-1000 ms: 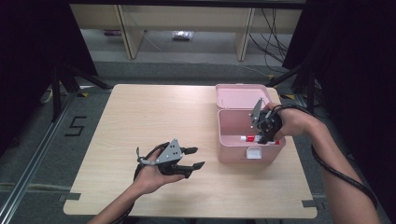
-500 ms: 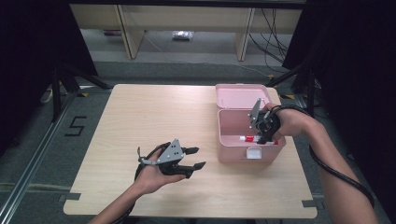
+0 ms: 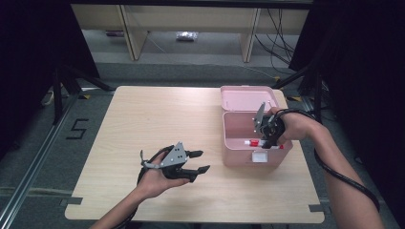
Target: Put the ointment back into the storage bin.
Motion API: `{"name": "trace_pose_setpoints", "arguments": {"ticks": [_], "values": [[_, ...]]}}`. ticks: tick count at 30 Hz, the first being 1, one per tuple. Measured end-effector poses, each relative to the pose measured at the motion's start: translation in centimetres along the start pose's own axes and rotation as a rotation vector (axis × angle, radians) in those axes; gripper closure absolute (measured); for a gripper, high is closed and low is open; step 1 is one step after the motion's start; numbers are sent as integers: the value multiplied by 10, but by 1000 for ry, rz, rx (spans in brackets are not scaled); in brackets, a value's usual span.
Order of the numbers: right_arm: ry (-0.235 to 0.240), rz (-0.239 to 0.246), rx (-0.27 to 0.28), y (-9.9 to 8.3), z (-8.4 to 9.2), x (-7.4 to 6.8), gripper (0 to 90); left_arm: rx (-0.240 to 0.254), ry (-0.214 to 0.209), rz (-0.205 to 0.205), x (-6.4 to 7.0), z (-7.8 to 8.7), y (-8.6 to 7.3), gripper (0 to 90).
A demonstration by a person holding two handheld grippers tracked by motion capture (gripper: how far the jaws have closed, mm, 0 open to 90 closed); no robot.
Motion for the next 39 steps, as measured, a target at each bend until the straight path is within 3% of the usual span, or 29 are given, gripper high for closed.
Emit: {"name": "trace_pose_setpoints", "arguments": {"ticks": [1, 2, 4, 5, 7, 10, 16, 18, 19, 21, 22, 25, 29, 34, 39], "values": [[2, 45, 19, 2, -2, 3, 718, 0, 0, 1, 0, 0, 0, 440], [-2, 20, -1, 0, -1, 2, 718, -2, 0, -1, 0, 0, 0, 440], [0, 63, 22, 2, -3, 4, 718, -2, 0, -1, 0, 0, 0, 440], [7, -21, -10, -1, -1, -1, 718, -1, -1, 0, 0, 0, 0, 440], [8, 28, 15, 1, -4, 3, 718, 0, 0, -1, 0, 0, 0, 440], [9, 9, -2, 0, -5, 3, 718, -2, -1, -3, 0, 0, 0, 440], [14, 38, 20, 1, -10, 6, 718, -2, -2, -1, 0, 0, 0, 440], [17, -21, -14, -1, -8, 2, 718, -3, -1, -2, 0, 0, 0, 440], [18, 15, 17, 1, -10, 4, 718, -2, -2, -1, 0, 0, 0, 440], [15, 18, 14, 1, -11, 6, 718, -2, -2, -2, 0, 0, 0, 440], [13, 49, 22, 1, -12, 8, 718, -1, -2, -2, 0, 0, 0, 440], [16, 17, 8, 0, -12, 7, 718, -2, -2, 0, 0, 0, 0, 439], [17, 40, 15, 1, -14, 9, 718, -2, -2, 0, 1, 0, 0, 439], [25, 6, -2, 0, -16, 6, 718, -3, -5, -1, 1, -1, 0, 439], [26, 7, 6, 1, -19, 8, 718, -4, -4, -2, 1, 0, 0, 439]]}}
Point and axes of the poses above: each handheld gripper's, and its own axes: z roughly backward along the jaws, y roughly out of its top, x roughly to its right, the point moved 5 cm from there along -z, roughly forward along the jaws, and after that the axes turned 1 degree about -y, right-handed, at the moved point
